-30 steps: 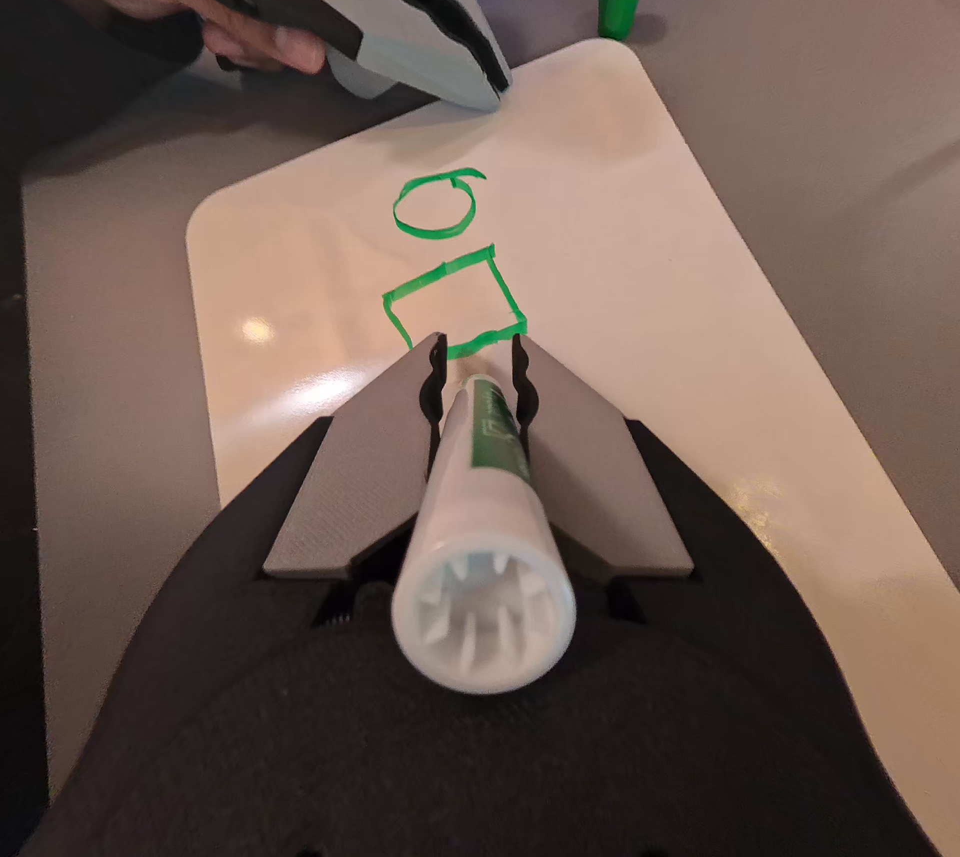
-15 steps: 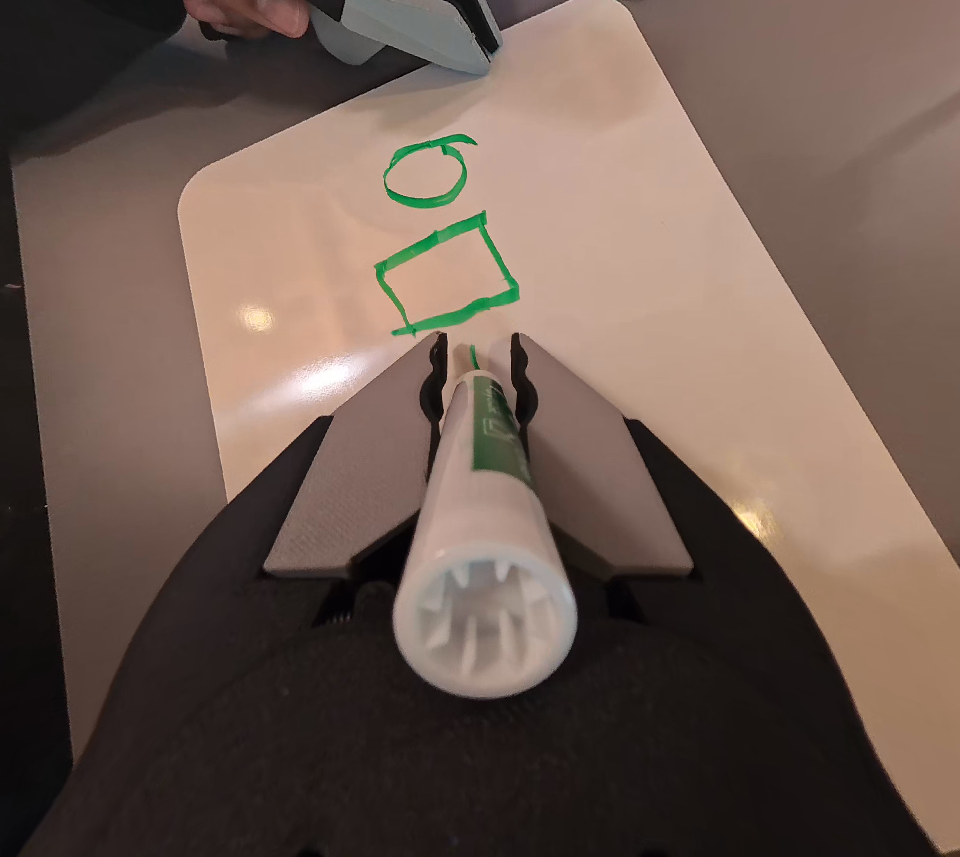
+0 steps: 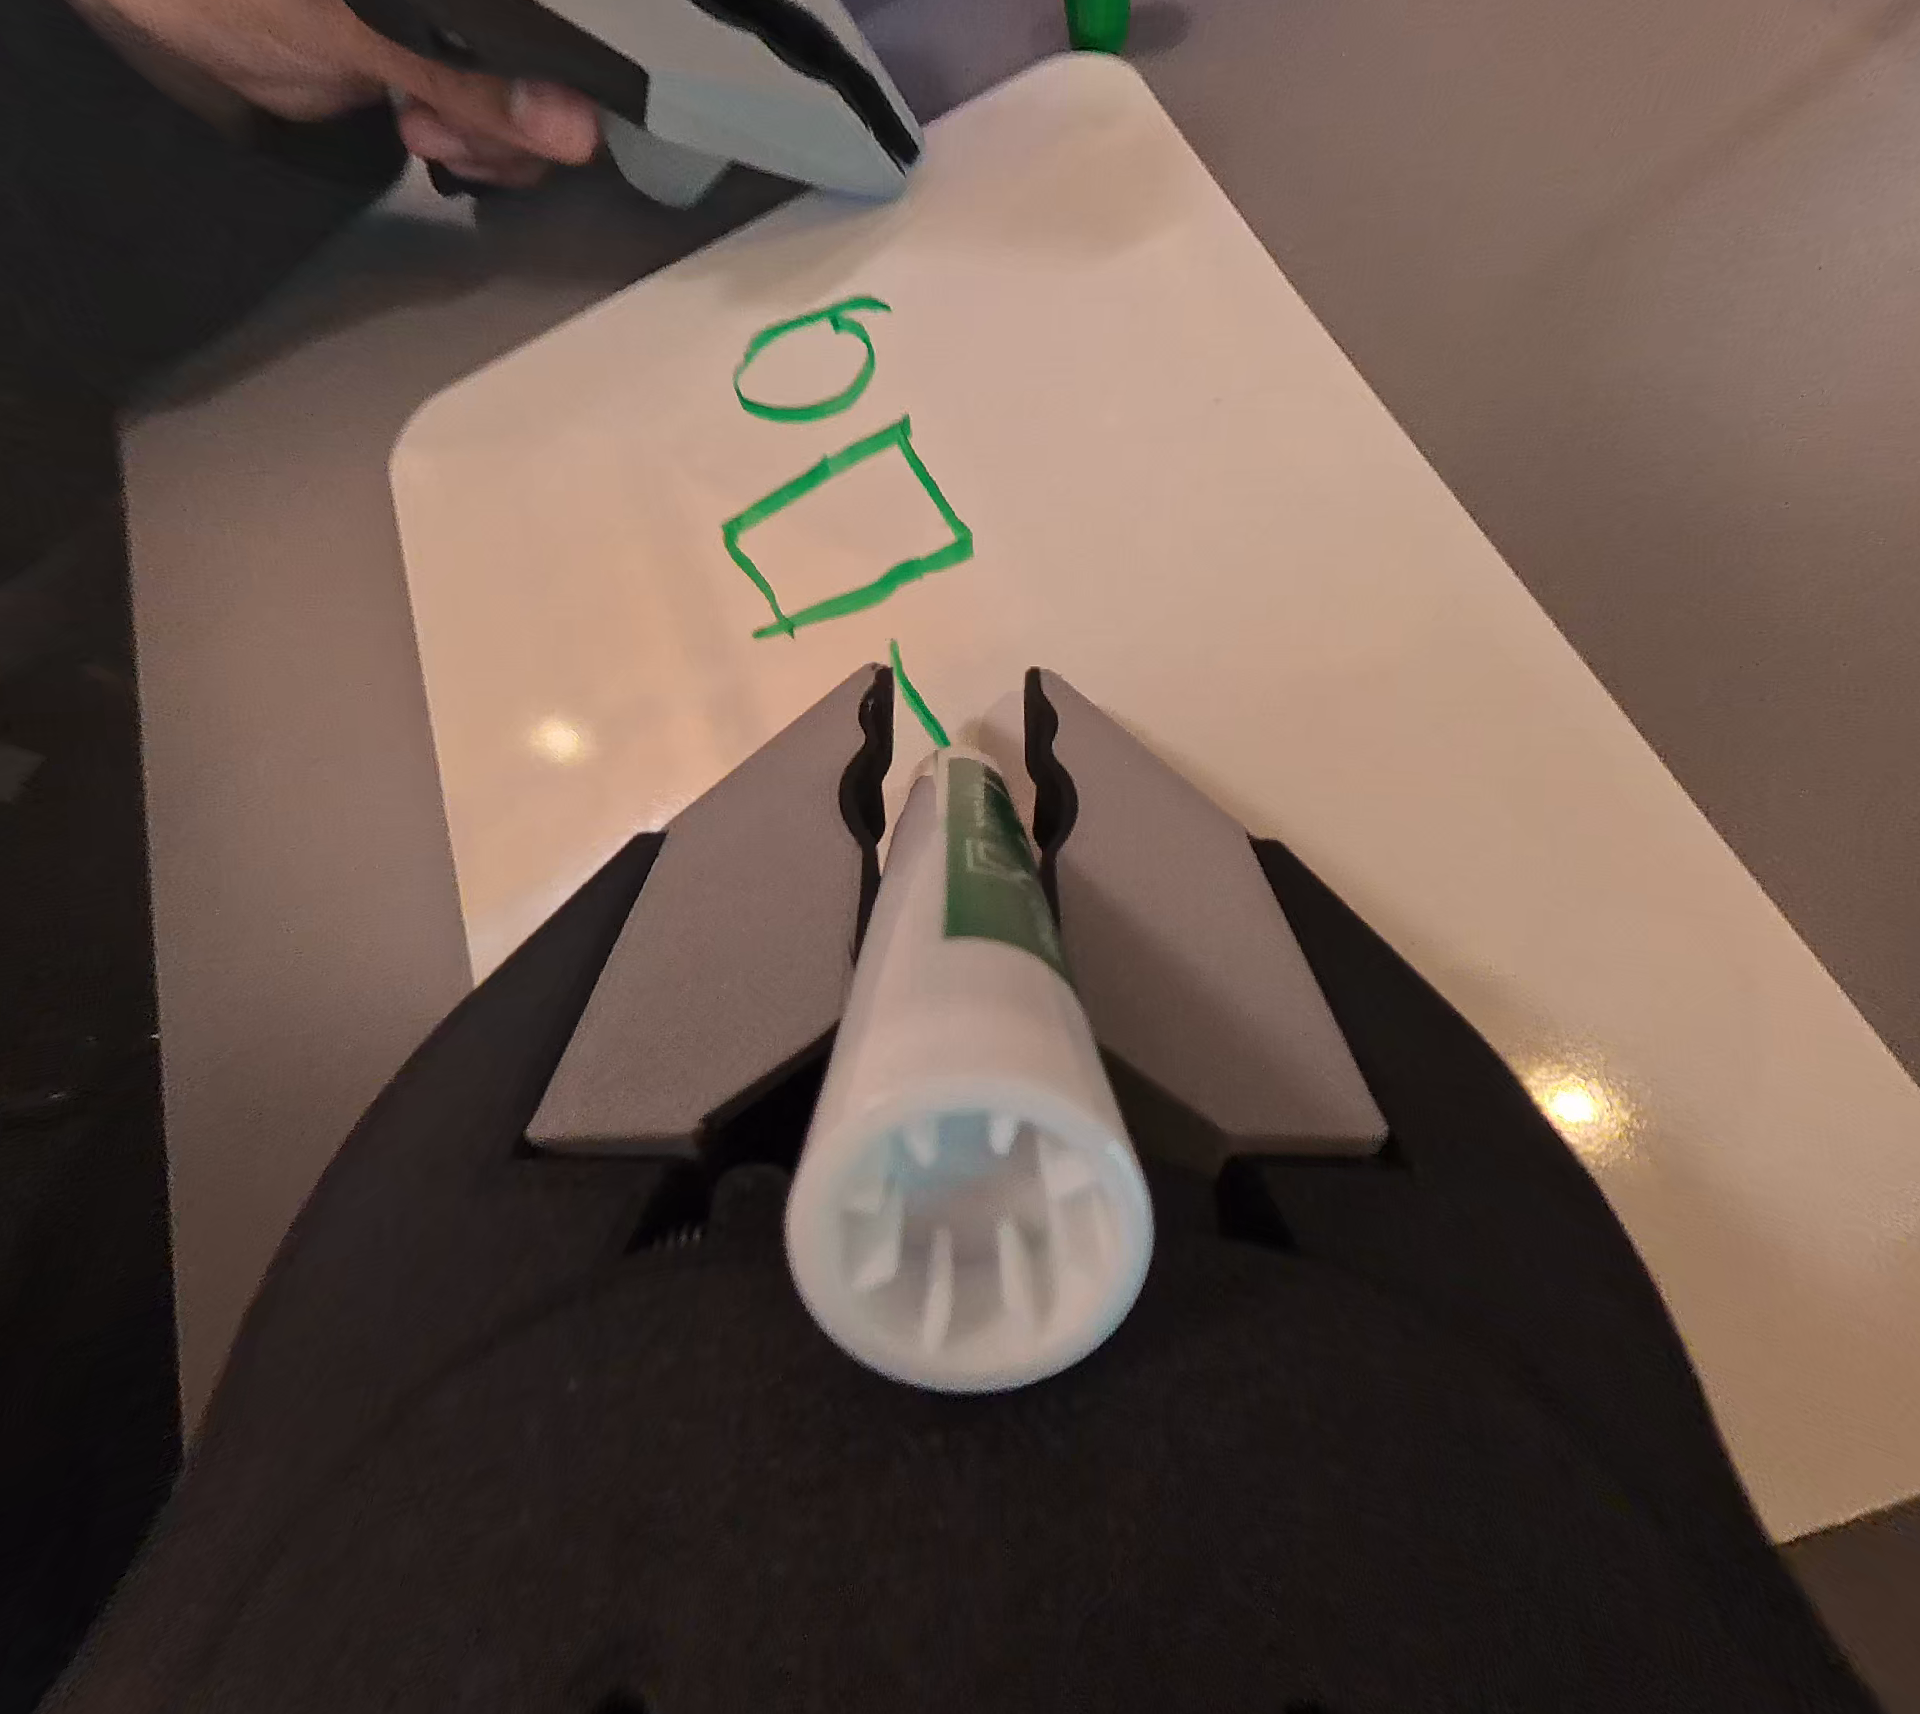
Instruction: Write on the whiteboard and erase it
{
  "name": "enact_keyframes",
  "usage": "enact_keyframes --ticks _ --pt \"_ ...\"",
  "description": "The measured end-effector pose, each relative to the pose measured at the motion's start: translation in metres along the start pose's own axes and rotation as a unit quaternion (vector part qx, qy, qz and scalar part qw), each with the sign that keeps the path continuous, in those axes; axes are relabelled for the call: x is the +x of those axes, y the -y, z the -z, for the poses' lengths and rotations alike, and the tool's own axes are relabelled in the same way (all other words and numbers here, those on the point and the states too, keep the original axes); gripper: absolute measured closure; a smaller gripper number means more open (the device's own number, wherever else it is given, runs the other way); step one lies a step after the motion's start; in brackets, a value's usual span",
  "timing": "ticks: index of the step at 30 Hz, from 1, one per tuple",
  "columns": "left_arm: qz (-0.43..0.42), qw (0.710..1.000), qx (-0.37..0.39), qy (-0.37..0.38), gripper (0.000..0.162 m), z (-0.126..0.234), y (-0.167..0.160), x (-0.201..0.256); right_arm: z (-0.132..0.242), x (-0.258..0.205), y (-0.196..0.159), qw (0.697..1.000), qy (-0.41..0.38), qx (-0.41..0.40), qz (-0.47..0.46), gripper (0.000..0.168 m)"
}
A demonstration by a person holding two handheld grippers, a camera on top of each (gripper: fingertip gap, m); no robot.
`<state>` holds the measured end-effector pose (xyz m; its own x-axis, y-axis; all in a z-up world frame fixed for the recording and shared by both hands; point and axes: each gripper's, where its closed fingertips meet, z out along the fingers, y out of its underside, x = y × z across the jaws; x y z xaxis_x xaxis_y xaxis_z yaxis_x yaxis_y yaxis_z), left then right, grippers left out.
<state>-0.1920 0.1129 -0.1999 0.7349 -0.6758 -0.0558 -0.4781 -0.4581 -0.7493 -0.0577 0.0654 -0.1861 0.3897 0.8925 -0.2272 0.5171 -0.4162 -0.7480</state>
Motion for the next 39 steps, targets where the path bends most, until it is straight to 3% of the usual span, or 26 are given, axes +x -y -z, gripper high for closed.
enact_keyframes --ticks 11,39 --pt "-0.002 1.0 0.0 0.001 0.157 0.0 0.0 0.0 -0.012 0.007 0.004 0.998 -0.041 -0.03 0.037 0.144" --pt "-0.001 1.0 0.0 0.001 0.157 0.0 0.0 0.0 -0.005 0.001 -0.012 0.997 -0.021 -0.059 0.054 0.145"
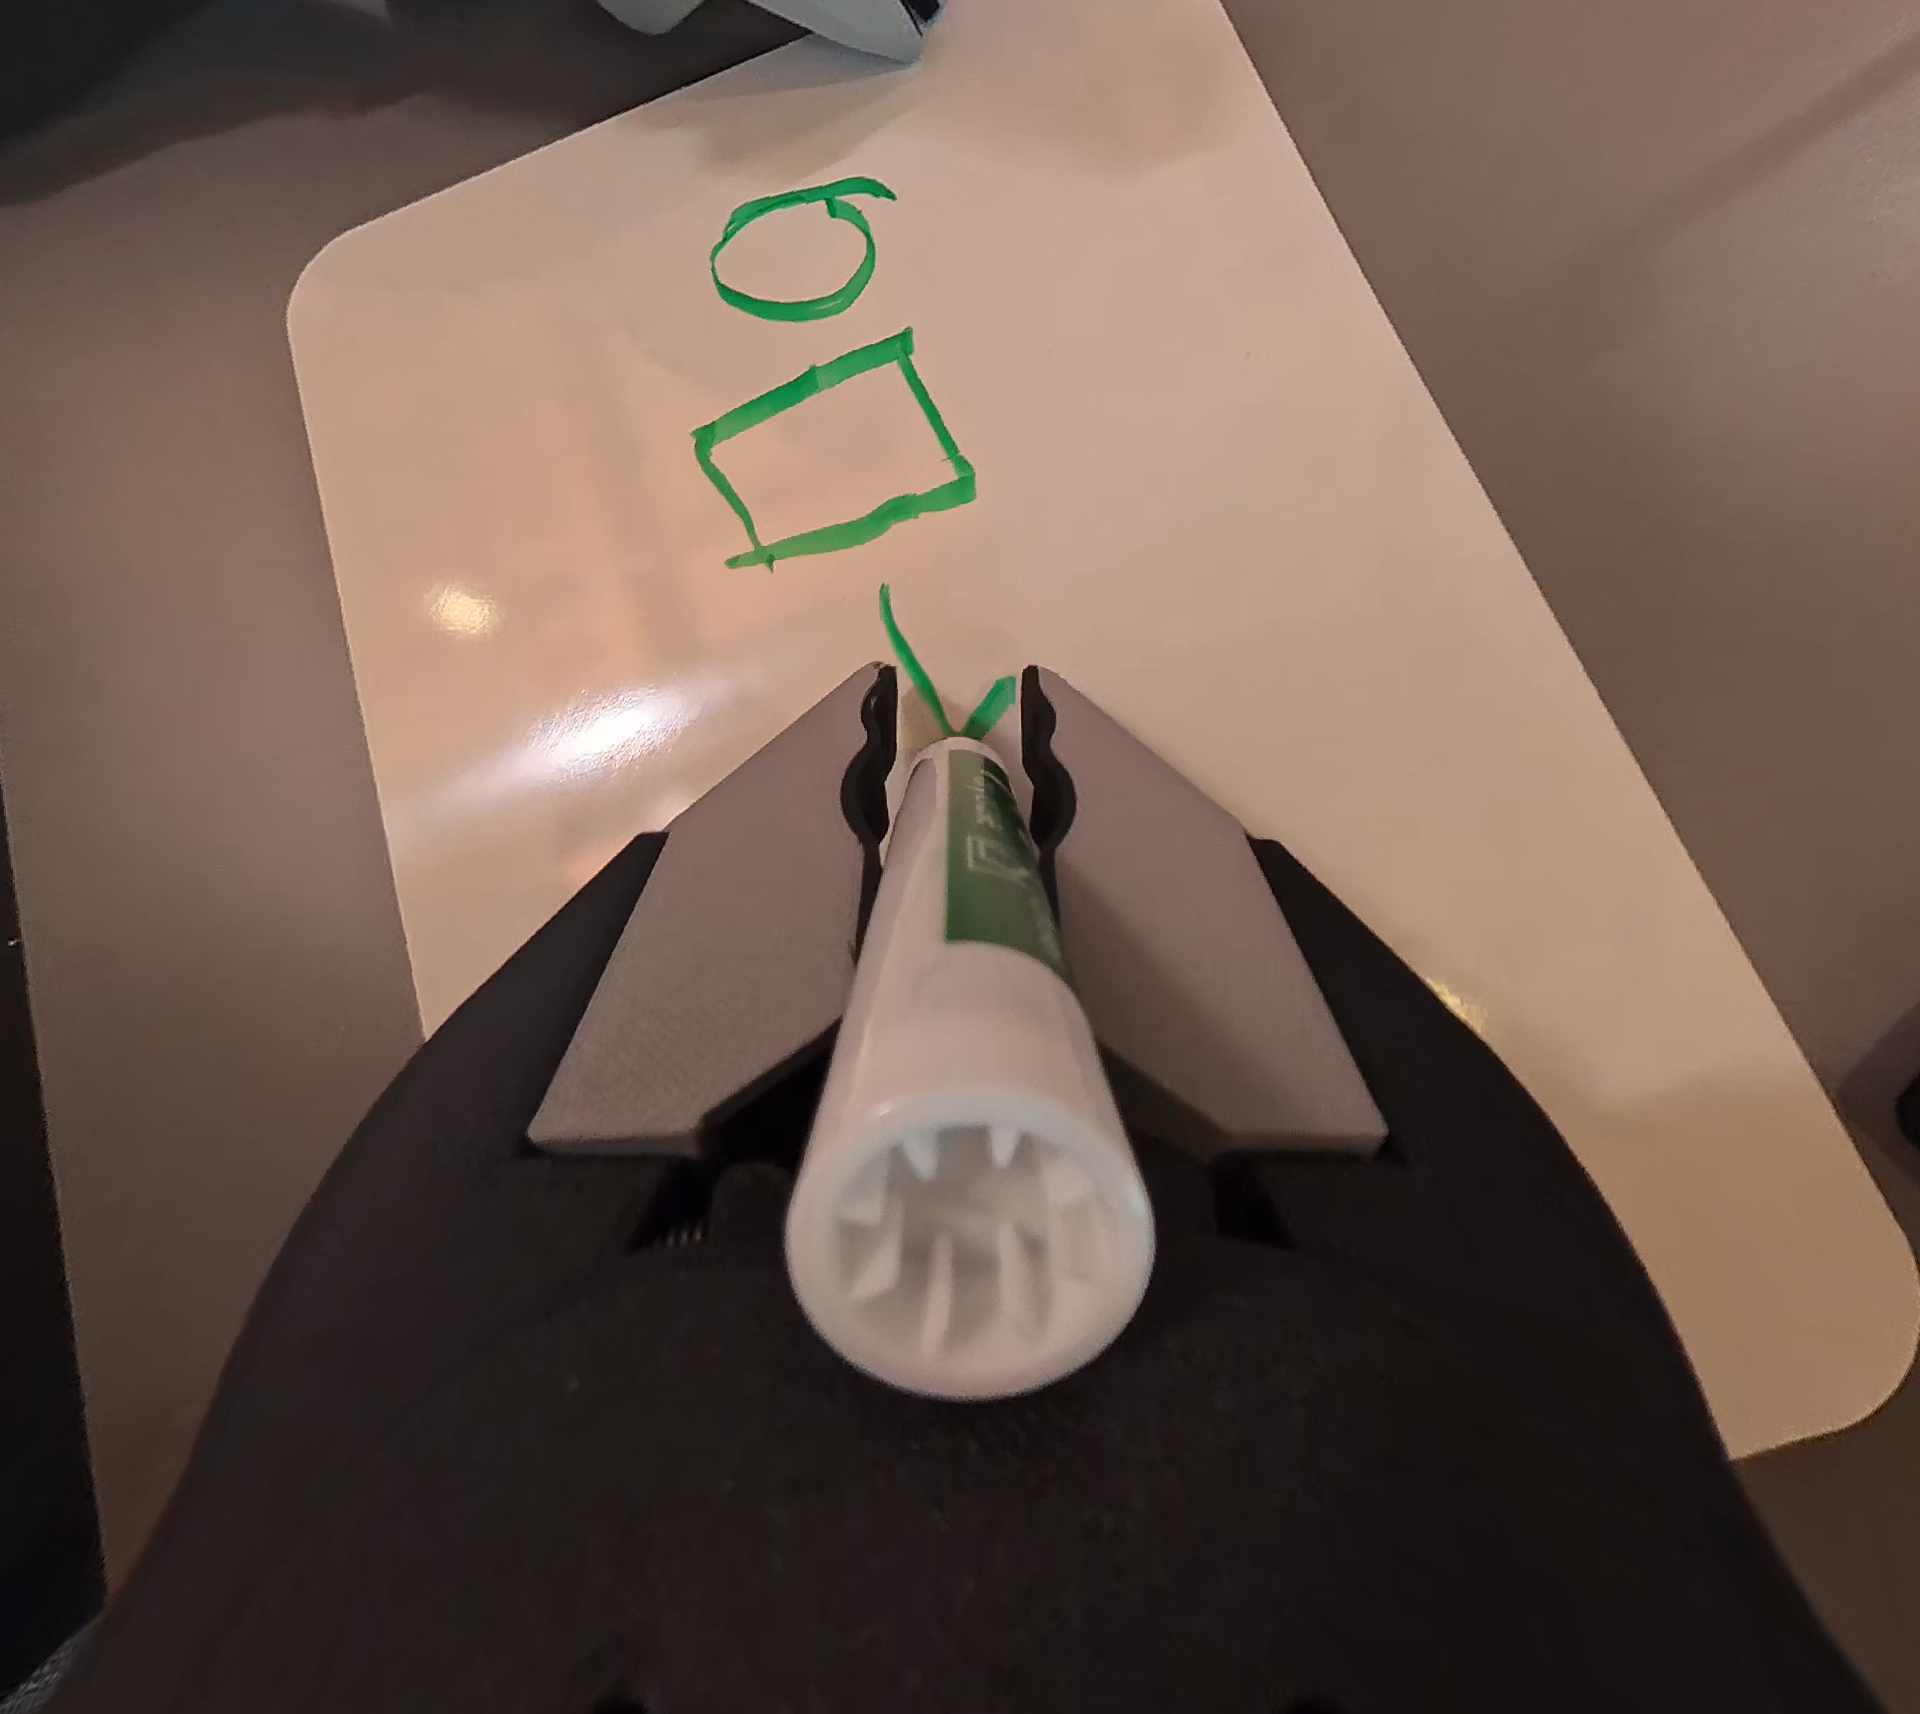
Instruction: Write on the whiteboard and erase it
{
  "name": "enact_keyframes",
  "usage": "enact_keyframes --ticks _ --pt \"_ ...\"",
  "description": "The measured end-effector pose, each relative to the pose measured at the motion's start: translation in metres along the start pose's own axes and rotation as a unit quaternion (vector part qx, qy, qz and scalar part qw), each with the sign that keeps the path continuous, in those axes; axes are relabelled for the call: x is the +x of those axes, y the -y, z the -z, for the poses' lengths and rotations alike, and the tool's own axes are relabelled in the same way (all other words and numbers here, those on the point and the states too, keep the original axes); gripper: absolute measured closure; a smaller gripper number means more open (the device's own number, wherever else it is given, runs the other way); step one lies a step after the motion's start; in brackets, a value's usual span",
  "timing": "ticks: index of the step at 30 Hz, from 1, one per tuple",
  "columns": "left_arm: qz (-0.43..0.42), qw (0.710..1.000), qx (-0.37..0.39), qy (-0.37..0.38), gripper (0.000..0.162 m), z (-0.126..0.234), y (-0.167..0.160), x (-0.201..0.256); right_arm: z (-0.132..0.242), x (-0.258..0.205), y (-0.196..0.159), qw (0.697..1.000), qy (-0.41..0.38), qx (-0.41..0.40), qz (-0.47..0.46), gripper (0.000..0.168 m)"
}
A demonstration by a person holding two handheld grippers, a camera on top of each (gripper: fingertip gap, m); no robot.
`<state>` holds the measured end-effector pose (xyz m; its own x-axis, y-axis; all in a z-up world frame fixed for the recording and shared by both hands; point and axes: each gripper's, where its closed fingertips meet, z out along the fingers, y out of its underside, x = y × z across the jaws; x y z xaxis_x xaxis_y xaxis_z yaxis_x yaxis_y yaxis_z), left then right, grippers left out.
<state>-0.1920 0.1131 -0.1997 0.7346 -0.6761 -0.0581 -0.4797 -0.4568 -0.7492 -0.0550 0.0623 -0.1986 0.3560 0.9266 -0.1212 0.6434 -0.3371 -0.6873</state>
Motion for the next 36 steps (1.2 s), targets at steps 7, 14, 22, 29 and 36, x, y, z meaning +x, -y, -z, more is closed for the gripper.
enact_keyframes --ticks 7,14,22,29,36 --pt "-0.001 1.0 0.0 0.0 0.157 0.0 0.0 0.0 0.006 0.003 -0.006 1.0 -0.002 0.002 -0.012 0.145" --pt "0.001 1.0 0.0 -0.001 0.157 0.0 0.0 0.0 -0.002 -0.01 0.001 1.0 0.016 0.003 -0.005 0.145" --pt "0.002 1.0 0.0 -0.001 0.157 0.0 0.0 0.0 -0.005 -0.016 0.009 1.0 0.018 0.011 0.006 0.145" --pt "0.0 1.0 0.0 0.0 0.157 0.0 0.0 0.0 0.027 0.017 0.0 0.998 -0.027 0.048 -0.042 0.145" --pt "-0.003 1.0 0.0 0.001 0.157 0.0 0.0 0.0 0.02 0.012 -0.002 0.998 -0.022 0.045 -0.04 0.144"
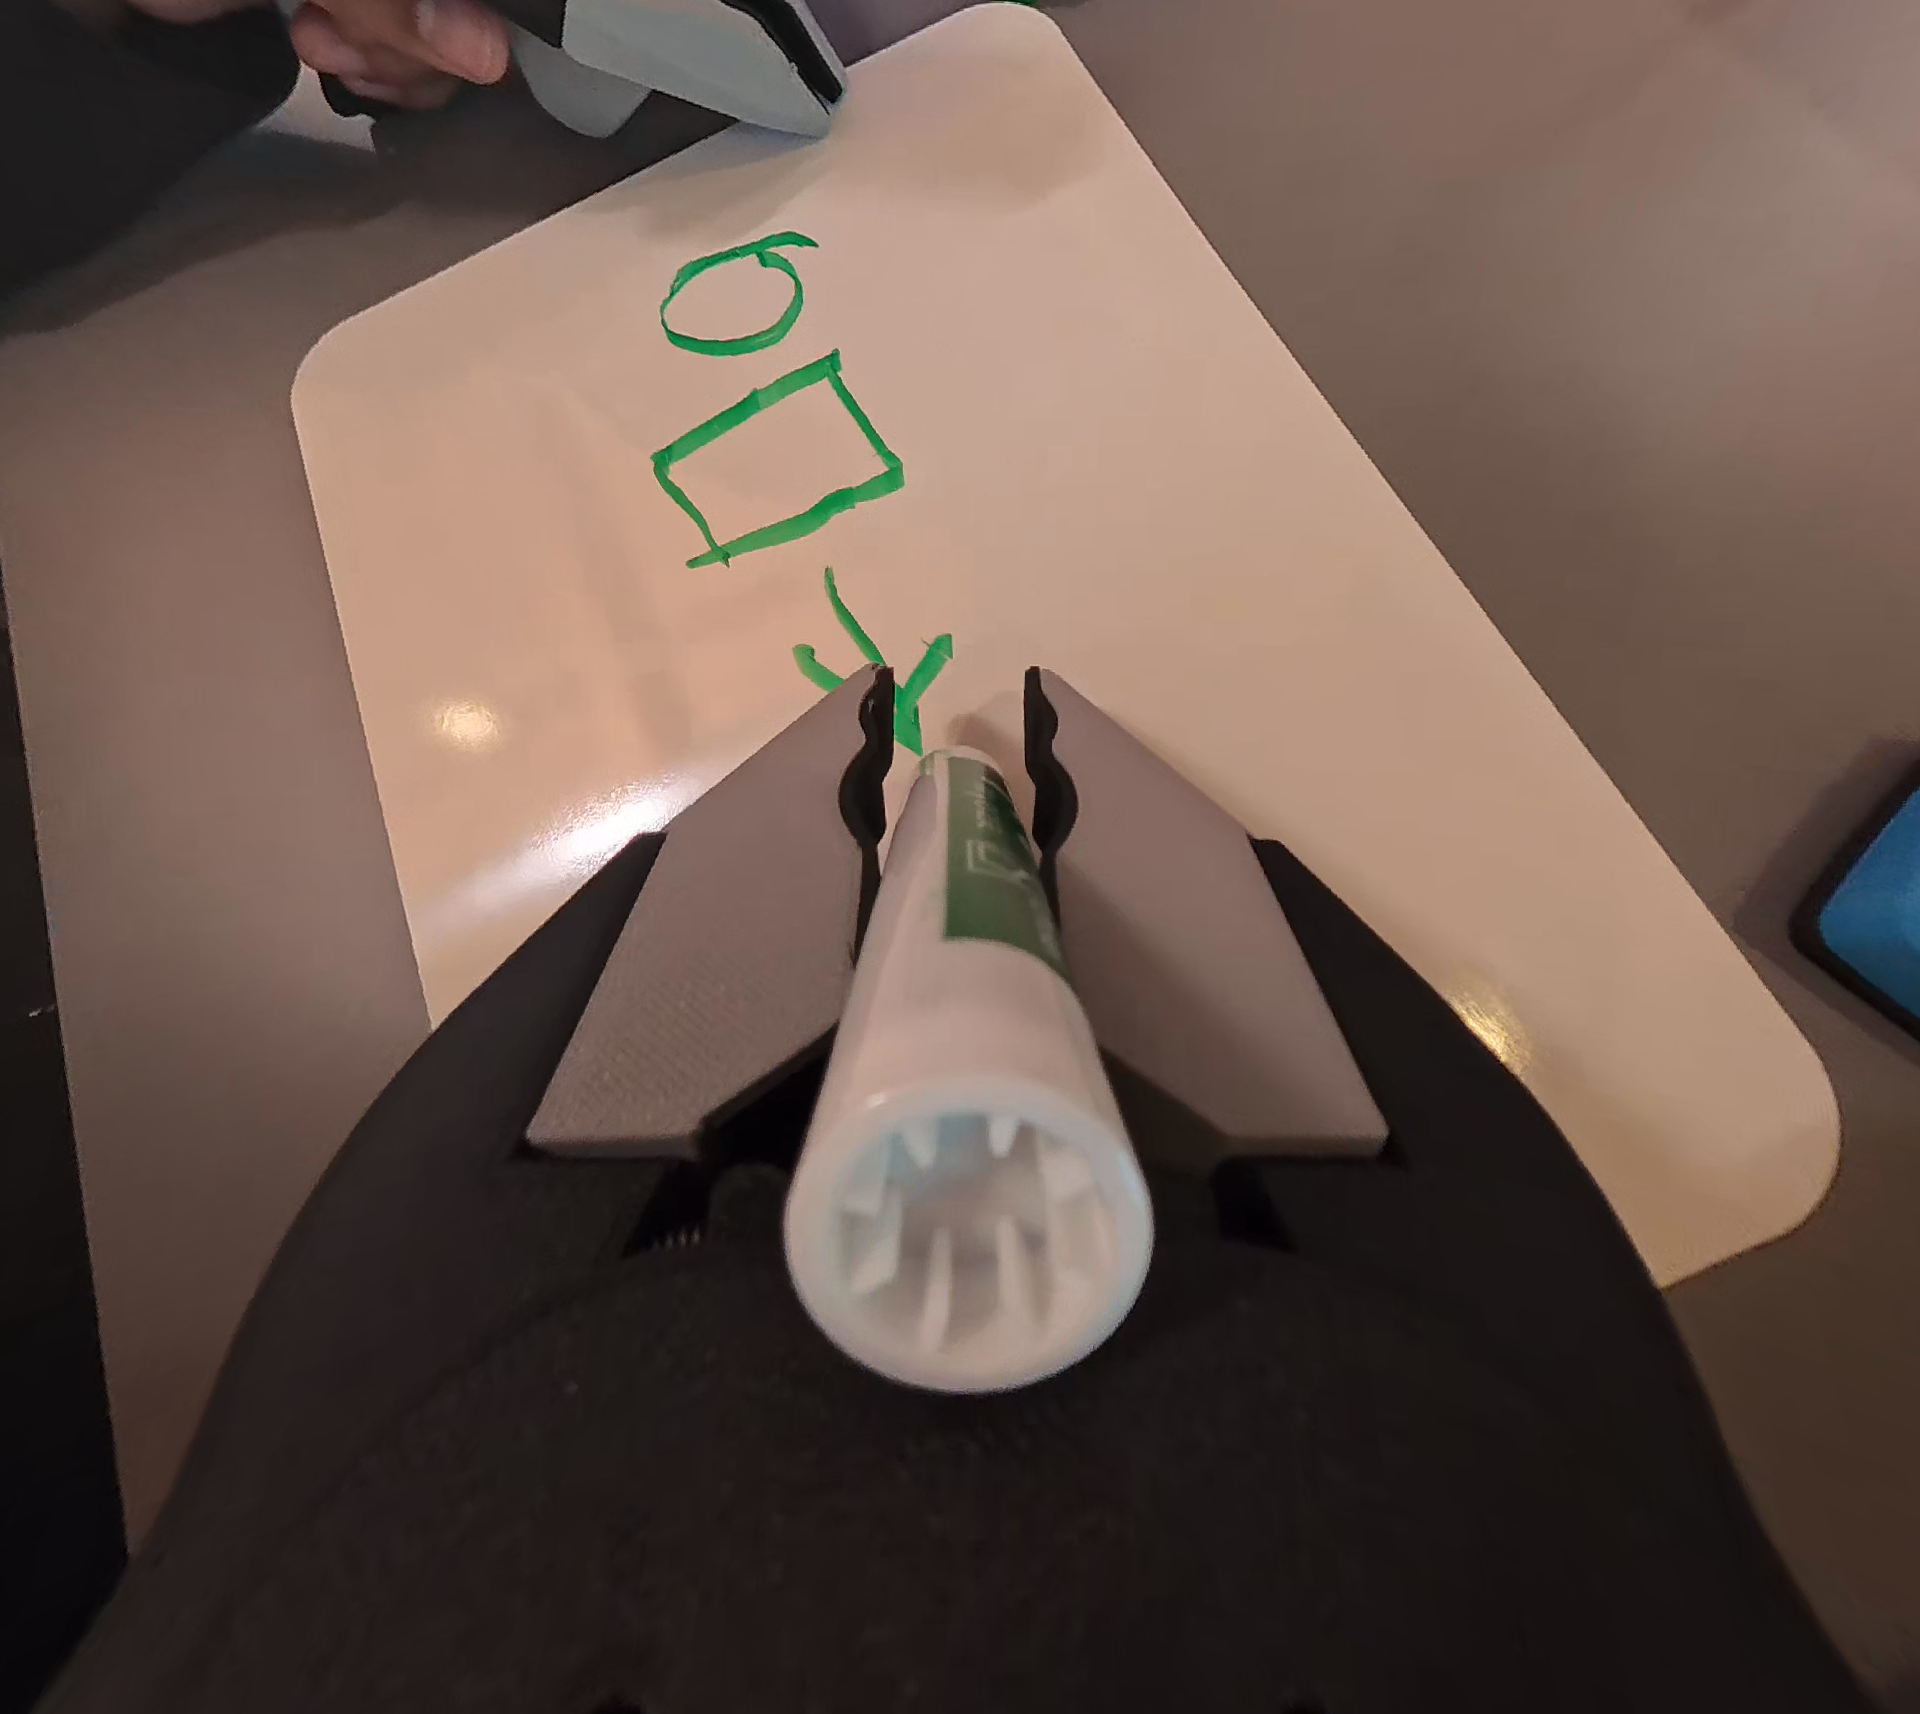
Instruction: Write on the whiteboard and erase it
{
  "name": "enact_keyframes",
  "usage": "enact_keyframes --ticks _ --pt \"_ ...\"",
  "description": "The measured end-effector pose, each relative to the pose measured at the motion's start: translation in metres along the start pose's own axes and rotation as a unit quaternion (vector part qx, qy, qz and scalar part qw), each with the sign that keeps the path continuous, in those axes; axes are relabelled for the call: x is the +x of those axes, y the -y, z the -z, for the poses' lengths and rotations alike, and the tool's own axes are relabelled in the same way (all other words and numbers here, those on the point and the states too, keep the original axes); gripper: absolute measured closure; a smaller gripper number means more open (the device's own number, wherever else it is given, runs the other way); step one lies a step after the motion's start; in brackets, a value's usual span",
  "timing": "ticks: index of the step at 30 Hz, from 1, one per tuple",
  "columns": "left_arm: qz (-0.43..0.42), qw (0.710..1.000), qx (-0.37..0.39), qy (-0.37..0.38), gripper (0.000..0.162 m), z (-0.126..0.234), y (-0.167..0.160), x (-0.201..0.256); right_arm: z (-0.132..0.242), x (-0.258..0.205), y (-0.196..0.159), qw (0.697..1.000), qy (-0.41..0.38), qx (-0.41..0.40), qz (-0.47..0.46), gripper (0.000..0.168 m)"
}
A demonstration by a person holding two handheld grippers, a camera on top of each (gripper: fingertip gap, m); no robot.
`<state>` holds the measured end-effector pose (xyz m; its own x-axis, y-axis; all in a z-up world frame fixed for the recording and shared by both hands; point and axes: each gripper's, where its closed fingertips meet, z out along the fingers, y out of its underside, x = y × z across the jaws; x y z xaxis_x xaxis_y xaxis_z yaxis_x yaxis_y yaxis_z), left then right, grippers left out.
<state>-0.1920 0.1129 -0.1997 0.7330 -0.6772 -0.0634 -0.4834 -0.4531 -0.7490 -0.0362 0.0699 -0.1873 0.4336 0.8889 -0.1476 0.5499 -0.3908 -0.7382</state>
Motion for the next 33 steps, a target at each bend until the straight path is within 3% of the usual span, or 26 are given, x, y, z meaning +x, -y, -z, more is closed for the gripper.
enact_keyframes --ticks 25,33 --pt "-0.002 1.0 0.0 0.0 0.157 0.0 0.0 0.0 -0.005 -0.027 -0.015 0.999 0.037 -0.034 0.017 0.145" --pt "-0.004 1.0 0.0 0.001 0.158 0.0 0.0 0.0 0.002 0.007 -0.015 0.999 -0.021 -0.034 0.003 0.145"
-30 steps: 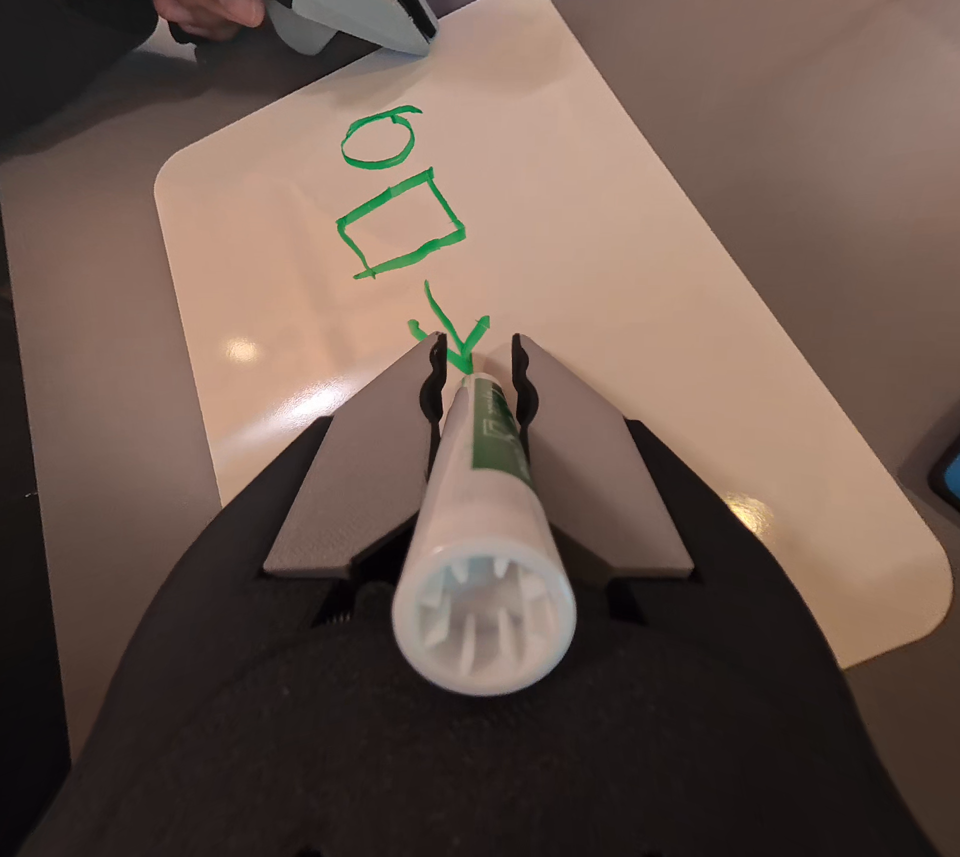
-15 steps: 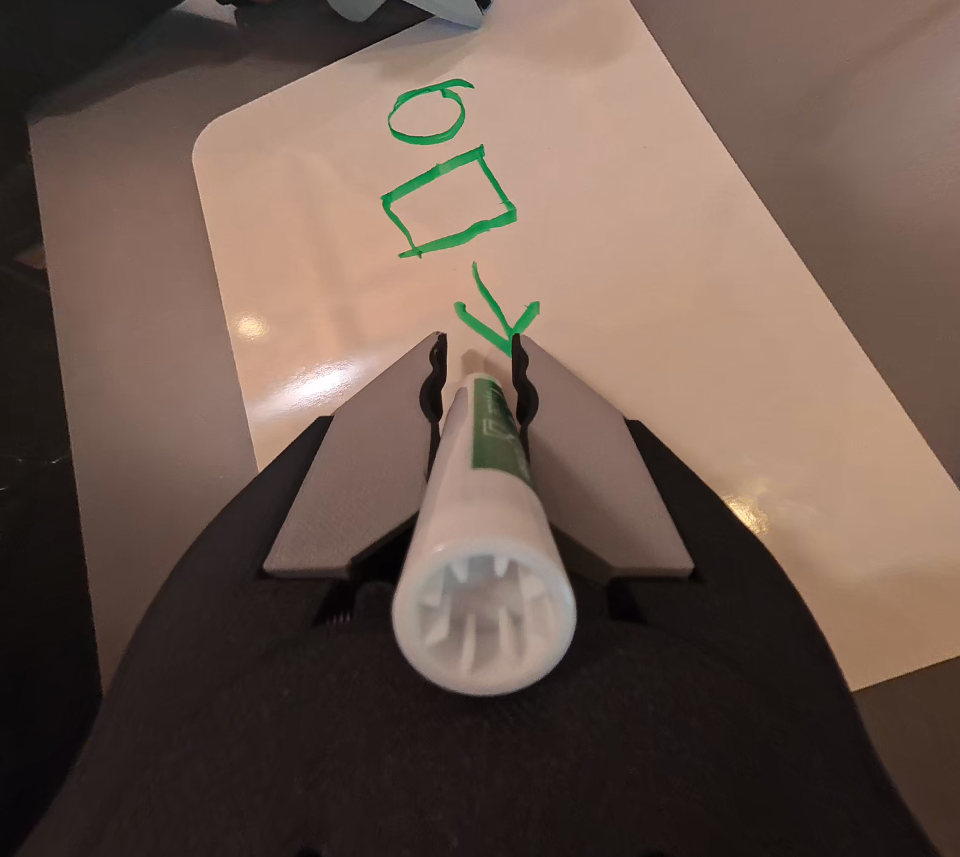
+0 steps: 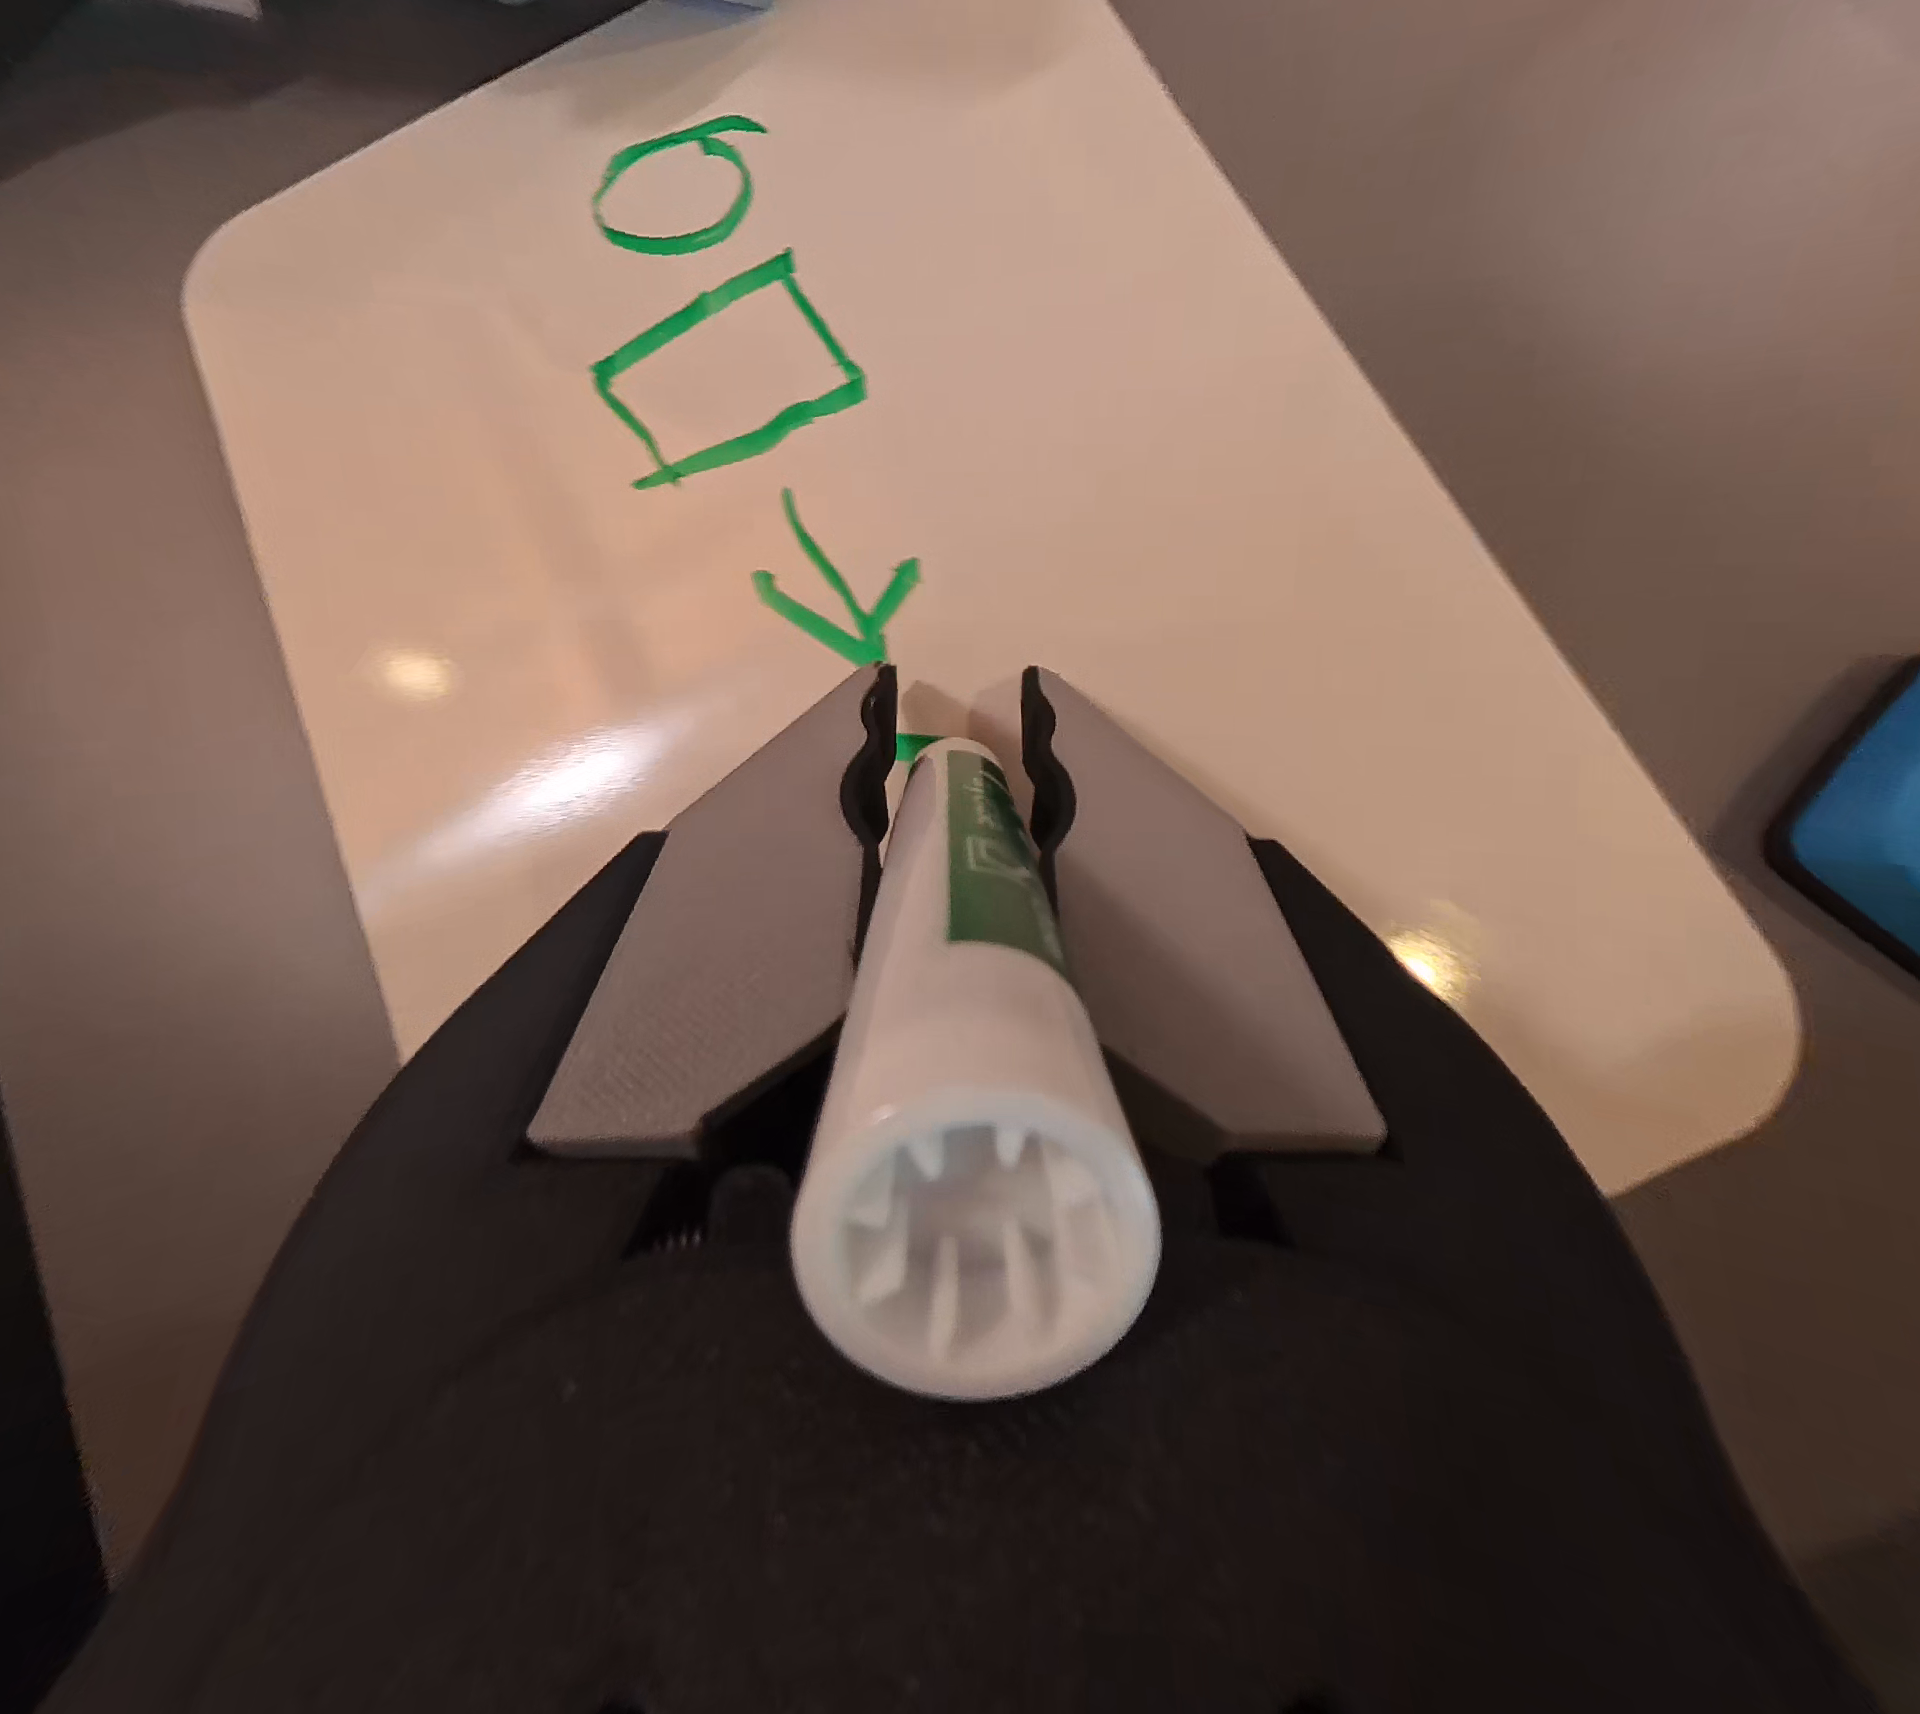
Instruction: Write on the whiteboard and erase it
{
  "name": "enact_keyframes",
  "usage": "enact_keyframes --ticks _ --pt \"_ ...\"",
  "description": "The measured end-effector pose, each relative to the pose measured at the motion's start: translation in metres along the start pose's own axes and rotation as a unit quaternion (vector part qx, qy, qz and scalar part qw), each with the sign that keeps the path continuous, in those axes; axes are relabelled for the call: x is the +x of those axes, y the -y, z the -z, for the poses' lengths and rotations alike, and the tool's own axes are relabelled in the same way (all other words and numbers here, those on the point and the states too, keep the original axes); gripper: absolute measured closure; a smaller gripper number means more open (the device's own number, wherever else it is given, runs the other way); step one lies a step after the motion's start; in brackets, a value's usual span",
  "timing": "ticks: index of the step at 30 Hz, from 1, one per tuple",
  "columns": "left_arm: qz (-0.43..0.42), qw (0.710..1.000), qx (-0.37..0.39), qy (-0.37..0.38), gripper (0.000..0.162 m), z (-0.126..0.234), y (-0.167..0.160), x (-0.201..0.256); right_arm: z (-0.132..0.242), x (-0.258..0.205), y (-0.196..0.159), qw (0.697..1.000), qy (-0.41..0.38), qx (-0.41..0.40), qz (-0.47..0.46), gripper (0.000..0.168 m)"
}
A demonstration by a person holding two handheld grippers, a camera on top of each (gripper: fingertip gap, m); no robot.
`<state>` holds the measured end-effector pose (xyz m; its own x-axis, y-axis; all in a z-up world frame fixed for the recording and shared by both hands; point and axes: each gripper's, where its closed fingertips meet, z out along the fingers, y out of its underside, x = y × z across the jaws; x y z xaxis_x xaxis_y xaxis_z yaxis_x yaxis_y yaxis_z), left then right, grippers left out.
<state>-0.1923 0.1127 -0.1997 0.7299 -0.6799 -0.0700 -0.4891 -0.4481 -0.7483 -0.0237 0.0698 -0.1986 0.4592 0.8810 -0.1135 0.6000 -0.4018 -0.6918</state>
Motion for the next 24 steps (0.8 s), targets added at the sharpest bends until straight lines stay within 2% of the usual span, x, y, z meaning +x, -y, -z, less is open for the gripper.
enact_keyframes --ticks 4,10,24 --pt "0.0 1.0 0.0 0.001 0.158 0.0 0.0 0.0 0.005 0.019 -0.002 1.0 -0.014 0.002 -0.022 0.146" --pt "0.001 1.0 0.0 -0.001 0.158 0.0 0.0 0.0 0.005 0.019 -0.002 1.0 -0.017 -0.001 -0.016 0.146" --pt "0.001 1.0 0.0 -0.002 0.158 0.0 0.0 0.001 0.025 -0.016 -0.03 0.999 0.007 -0.031 0.004 0.145"
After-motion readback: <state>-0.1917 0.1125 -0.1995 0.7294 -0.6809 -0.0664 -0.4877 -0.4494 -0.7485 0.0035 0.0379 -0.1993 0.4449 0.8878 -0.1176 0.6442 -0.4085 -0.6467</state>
